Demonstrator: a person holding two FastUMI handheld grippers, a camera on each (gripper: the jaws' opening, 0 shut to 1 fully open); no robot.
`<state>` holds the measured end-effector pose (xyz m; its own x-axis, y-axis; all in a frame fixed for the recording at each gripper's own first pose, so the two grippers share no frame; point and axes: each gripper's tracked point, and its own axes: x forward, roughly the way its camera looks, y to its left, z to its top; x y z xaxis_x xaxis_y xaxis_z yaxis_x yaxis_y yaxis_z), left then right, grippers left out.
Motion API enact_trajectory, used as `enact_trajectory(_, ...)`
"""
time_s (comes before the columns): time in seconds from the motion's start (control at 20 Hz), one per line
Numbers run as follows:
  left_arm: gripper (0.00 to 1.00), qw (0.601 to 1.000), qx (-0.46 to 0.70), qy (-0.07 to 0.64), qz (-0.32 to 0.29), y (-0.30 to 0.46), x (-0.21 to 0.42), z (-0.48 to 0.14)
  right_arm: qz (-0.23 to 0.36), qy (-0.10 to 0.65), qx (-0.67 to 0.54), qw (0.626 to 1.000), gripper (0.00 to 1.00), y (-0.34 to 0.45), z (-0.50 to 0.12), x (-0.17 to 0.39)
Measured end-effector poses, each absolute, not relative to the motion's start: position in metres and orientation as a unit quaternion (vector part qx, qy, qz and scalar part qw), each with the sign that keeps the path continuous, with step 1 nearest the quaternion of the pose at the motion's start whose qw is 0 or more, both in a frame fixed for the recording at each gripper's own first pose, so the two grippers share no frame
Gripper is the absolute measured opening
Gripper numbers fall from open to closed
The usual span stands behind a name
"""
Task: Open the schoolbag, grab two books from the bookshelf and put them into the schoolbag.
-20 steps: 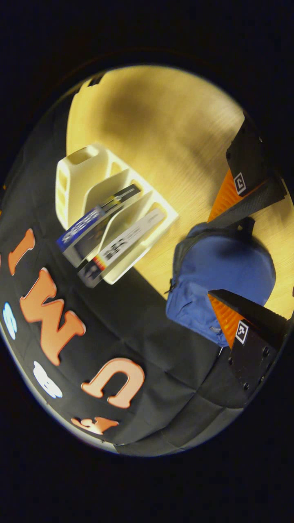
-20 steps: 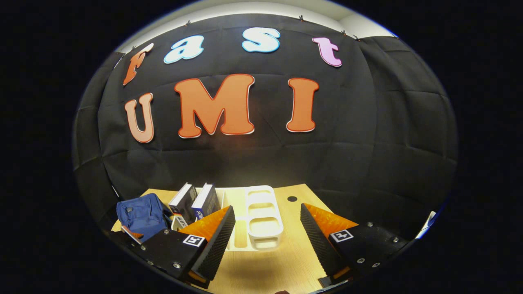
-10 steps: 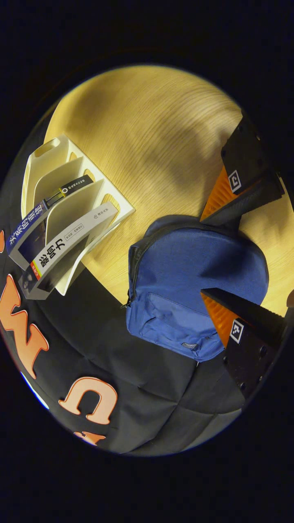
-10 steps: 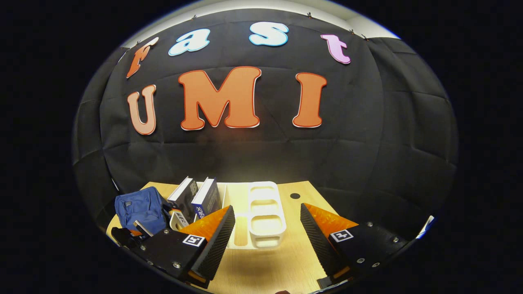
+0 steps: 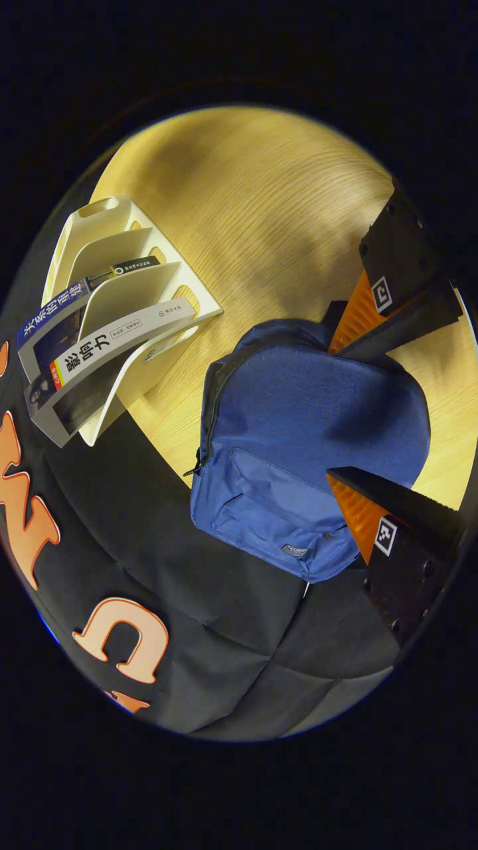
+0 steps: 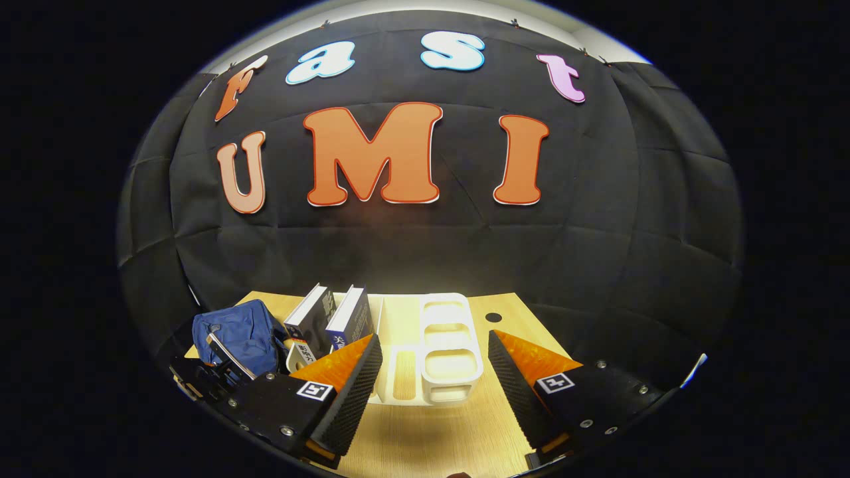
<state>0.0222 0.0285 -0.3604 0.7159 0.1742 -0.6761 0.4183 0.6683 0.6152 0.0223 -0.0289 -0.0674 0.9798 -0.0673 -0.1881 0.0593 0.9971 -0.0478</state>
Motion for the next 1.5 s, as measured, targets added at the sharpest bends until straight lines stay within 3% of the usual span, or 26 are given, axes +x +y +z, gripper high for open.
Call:
enact_trajectory(0.05, 0.95, 0.830, 0.406, 0.375, -0.076, 0.027, 0.021, -0.357, -0.031, 0.095, -0.021, 0.995, 0.96, -0.029, -0.067, 0.022)
enact_trajectory(0.1, 0.81, 0.829, 0.416, 0.365, -0.075, 0.025, 0.023, -0.347, -0.030, 0.094, -0.023, 0.995, 0.96, -0.028, -0.065, 0.021)
enact_trajectory(0.25, 0.74, 0.829, 0.454, 0.319, -0.068, 0.026, 0.037, -0.305, -0.035, 0.090, -0.025, 0.995, 0.95, -0.029, -0.063, 0.023)
enact_trajectory(0.35, 0.38, 0.831, 0.455, 0.315, -0.066, 0.033, 0.047, -0.296, -0.035, 0.091, -0.018, 0.995, 0.96, -0.030, -0.064, 0.022)
enact_trajectory(0.4, 0.36, 0.830, 0.447, 0.327, -0.067, 0.035, 0.047, -0.300, -0.035, 0.090, -0.012, 0.995, 0.96, -0.030, -0.064, 0.022)
enact_trajectory(0.5, 0.23, 0.825, 0.440, 0.347, -0.071, 0.042, 0.048, -0.310, -0.036, 0.088, -0.003, 0.996, 0.95, -0.030, -0.062, 0.023)
enact_trajectory(0.55, 0.11, 0.826, 0.438, 0.348, -0.073, 0.045, 0.048, -0.308, -0.037, 0.085, 0.000, 0.996, 0.96, -0.031, -0.061, 0.023)
enact_trajectory(0.65, 0.00, 0.830, 0.420, 0.357, -0.085, 0.042, 0.052, -0.320, -0.037, 0.083, 0.008, 0.996, 0.95, -0.034, -0.059, 0.022)
enact_trajectory(0.9, 0.00, 0.834, 0.338, 0.412, -0.141, 0.029, 0.050, -0.306, -0.007, 0.084, -0.005, 0.996, 0.95, -0.024, -0.047, 0.027)
enact_trajectory(1.05, 0.00, 0.832, 0.305, 0.431, -0.167, 0.035, 0.061, -0.285, 0.039, 0.093, -0.019, 0.995, 0.95, 0.001, -0.030, 0.036)
enact_trajectory(1.25, 0.00, 0.822, 0.328, 0.422, -0.196, 0.062, 0.083, -0.243, 0.092, 0.135, 0.026, 0.986, 0.95, 0.057, -0.016, 0.054)
enact_trajectory(1.5, 0.01, 0.821, 0.324, 0.400, -0.248, 0.094, 0.118, -0.209, 0.100, 0.212, 0.069, 0.970, 0.95, 0.134, -0.008, 0.099)
